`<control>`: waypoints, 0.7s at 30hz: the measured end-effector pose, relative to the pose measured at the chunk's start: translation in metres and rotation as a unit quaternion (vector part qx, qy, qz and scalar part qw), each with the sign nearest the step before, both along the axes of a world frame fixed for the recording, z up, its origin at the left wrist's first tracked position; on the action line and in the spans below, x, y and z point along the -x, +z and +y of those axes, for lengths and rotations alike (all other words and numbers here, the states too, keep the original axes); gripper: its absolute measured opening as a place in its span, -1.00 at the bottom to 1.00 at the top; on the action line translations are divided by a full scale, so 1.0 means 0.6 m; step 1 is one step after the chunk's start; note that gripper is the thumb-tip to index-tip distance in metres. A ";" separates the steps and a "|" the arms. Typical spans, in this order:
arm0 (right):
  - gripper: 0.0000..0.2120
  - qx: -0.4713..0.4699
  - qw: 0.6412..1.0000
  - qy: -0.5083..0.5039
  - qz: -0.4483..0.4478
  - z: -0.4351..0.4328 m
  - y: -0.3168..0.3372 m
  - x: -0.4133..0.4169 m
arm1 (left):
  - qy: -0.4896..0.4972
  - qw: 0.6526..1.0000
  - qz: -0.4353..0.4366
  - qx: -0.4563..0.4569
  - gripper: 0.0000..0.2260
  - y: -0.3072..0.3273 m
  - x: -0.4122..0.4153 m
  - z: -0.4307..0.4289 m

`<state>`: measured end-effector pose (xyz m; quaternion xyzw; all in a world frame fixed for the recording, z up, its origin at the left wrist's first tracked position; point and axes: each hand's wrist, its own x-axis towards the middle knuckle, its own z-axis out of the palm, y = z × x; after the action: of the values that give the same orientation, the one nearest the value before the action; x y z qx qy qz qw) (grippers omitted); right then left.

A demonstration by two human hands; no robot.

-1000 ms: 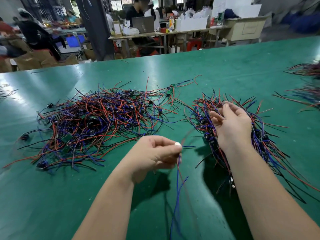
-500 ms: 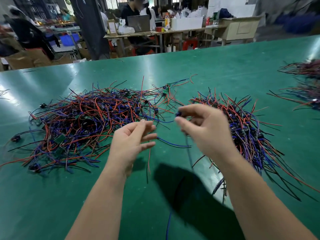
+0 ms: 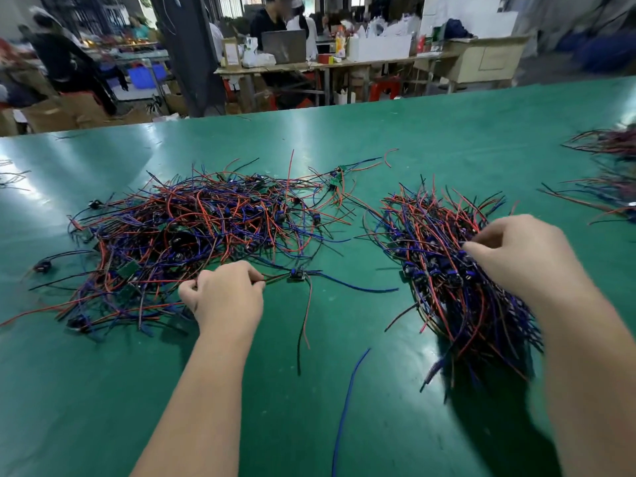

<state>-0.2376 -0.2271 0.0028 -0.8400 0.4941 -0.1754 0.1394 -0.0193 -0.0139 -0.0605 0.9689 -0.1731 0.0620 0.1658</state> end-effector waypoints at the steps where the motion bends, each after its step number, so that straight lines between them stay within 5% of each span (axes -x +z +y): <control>1: -0.86 0.015 0.999 0.021 -0.018 0.007 0.004 -0.011 | -0.007 1.000 -0.009 0.019 -0.91 0.002 0.002 -0.001; 5: -0.75 0.063 0.985 0.133 -0.085 0.049 0.022 -0.063 | -0.086 0.965 -0.114 0.218 -0.96 0.013 0.022 -0.007; 8: -0.68 -0.107 0.951 0.290 -0.017 0.084 0.021 -0.094 | -0.130 0.904 -0.106 0.392 -0.97 0.028 0.043 -0.016; 11: -0.67 -0.237 0.881 0.408 0.016 0.118 -0.016 -0.121 | -0.143 0.861 0.017 0.488 -0.86 0.036 0.061 -0.029; 14: -0.70 -0.309 0.852 0.356 -0.228 0.134 -0.051 -0.145 | -0.145 0.833 0.131 0.519 -0.86 0.043 0.069 -0.036; 17: -0.87 -0.419 0.736 0.252 -0.468 0.124 -0.049 -0.155 | -0.147 0.786 0.259 0.541 -0.89 0.051 0.073 -0.034; 21: -0.82 -0.464 0.664 0.211 -0.547 0.107 -0.043 -0.147 | -0.176 0.741 0.446 0.470 -0.92 0.055 0.082 -0.032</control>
<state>-0.1491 -0.1631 -0.0228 -0.5017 0.1561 -0.3172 0.7895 -0.0686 -0.0330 -0.0278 0.6376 -0.1953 -0.3336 0.6664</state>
